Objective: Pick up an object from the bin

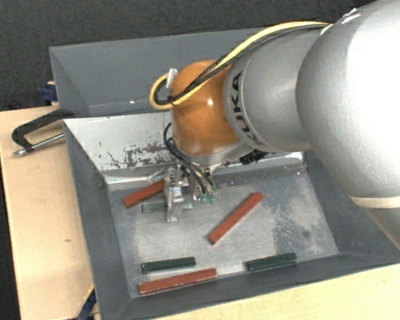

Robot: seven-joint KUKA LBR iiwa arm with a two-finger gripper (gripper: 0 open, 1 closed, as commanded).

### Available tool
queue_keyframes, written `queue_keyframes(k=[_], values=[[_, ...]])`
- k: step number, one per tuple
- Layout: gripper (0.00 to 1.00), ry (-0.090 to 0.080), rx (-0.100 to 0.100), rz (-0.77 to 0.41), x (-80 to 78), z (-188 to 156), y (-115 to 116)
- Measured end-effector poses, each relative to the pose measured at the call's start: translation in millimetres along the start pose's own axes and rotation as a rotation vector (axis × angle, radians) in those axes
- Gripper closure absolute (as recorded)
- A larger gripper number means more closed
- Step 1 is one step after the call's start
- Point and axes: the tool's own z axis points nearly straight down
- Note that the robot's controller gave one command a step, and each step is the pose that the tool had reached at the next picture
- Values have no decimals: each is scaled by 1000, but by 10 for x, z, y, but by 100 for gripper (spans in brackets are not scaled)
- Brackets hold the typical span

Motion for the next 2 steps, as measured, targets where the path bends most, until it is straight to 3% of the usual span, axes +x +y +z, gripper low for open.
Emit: queue_keyframes(k=[1,2], values=[[100,0,0,0,0,0,0],[100,-2,-1,20,119,-1477,287]])
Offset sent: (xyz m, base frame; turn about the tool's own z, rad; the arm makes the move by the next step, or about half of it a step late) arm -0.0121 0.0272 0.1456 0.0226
